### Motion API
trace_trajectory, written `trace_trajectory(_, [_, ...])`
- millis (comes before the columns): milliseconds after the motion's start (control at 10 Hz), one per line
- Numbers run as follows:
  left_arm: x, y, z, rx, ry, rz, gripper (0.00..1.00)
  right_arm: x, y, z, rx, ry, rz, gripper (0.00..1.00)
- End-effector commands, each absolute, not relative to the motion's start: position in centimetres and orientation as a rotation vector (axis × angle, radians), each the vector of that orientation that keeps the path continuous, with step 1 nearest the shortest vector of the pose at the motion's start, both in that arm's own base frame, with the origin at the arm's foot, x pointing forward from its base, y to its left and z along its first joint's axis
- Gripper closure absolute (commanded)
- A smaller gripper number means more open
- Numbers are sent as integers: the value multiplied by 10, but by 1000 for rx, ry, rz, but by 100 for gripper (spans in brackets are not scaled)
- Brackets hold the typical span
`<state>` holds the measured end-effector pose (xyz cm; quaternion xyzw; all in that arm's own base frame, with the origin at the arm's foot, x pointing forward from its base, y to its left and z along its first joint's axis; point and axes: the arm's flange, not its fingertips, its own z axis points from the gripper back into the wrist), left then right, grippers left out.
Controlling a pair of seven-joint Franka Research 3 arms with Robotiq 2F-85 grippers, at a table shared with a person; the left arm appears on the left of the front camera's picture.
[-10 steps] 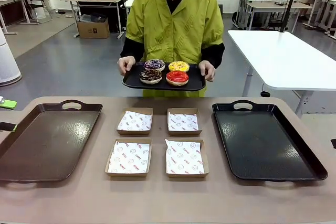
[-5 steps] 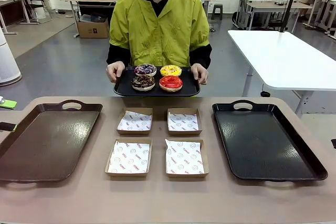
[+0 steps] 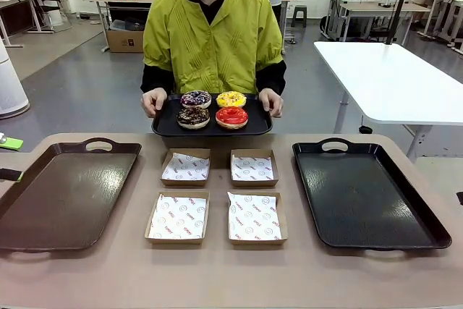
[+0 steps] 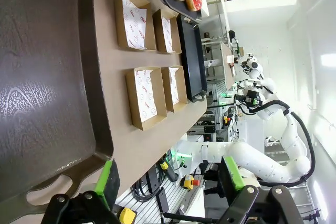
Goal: Individually package the donuts and arrange them on the tray.
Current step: Pick up one Paper togo box.
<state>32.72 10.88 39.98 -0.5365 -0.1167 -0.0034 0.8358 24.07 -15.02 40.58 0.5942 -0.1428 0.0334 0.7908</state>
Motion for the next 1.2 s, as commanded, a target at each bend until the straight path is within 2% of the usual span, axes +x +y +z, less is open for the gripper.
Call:
trace_trajectory(0, [328, 108, 401, -1143, -256, -9, 0, 242, -150, 407, 1294, -322, 80, 0])
trace_trajectory(1100, [328, 108, 401, -1143, -256, -9, 0, 241, -150, 406, 1278, -306, 73, 0])
